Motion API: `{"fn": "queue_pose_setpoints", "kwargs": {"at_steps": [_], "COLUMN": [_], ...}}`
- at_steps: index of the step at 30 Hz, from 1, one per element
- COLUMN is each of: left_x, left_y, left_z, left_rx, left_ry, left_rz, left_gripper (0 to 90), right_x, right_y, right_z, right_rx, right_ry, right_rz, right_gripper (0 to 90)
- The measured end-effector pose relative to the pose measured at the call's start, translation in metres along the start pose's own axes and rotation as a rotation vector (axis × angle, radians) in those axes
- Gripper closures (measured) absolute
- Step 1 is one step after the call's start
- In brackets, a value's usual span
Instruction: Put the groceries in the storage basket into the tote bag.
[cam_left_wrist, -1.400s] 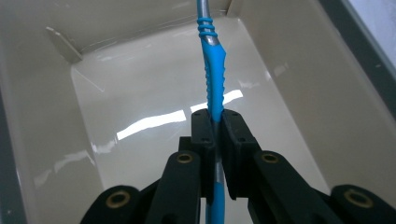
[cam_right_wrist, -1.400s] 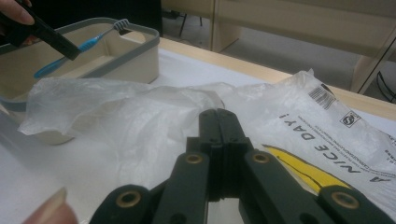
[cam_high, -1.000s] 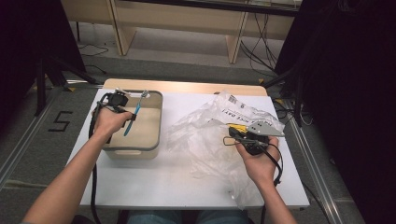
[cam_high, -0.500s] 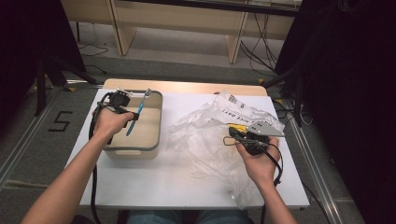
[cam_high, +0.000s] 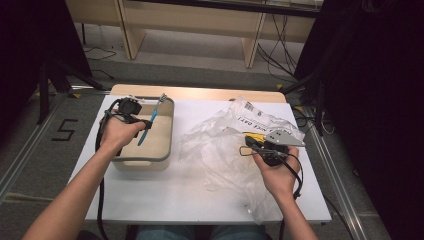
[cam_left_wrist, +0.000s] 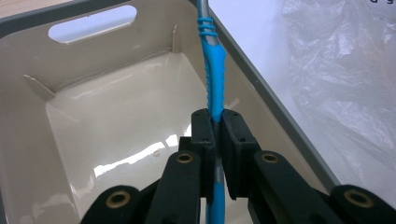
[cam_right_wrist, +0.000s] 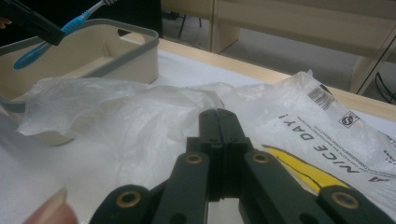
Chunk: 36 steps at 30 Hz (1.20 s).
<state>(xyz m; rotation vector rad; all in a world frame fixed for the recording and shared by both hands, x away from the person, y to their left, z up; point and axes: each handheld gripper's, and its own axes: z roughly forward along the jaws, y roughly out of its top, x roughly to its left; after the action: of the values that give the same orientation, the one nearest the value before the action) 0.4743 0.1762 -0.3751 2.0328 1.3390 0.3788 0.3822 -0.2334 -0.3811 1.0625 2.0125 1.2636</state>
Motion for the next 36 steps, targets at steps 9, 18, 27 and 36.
{"fn": "queue_pose_setpoints", "kwargs": {"at_steps": [9, 18, 27, 36], "left_x": [-0.009, -0.021, -0.038, -0.051], "left_y": [-0.002, -0.004, -0.006, -0.010], "left_z": [-0.006, -0.013, -0.021, -0.024], "left_rx": [-0.023, -0.039, -0.056, -0.066], "left_ry": [-0.016, -0.055, -0.095, -0.132], "left_rz": [0.015, 0.041, 0.079, 0.102], "left_gripper": [83.9, 83.9, 84.0, 84.0], "right_x": [0.000, 0.000, 0.000, 0.000], "right_y": [0.000, 0.000, 0.000, 0.000], "right_z": [0.000, 0.000, 0.000, 0.000], "right_rx": [0.000, 0.000, 0.000, -0.001], "right_ry": [-0.001, -0.001, 0.000, 0.000], "right_rz": [0.000, 0.002, 0.002, 0.002], "right_gripper": [90.0, 90.0, 90.0, 90.0]}}
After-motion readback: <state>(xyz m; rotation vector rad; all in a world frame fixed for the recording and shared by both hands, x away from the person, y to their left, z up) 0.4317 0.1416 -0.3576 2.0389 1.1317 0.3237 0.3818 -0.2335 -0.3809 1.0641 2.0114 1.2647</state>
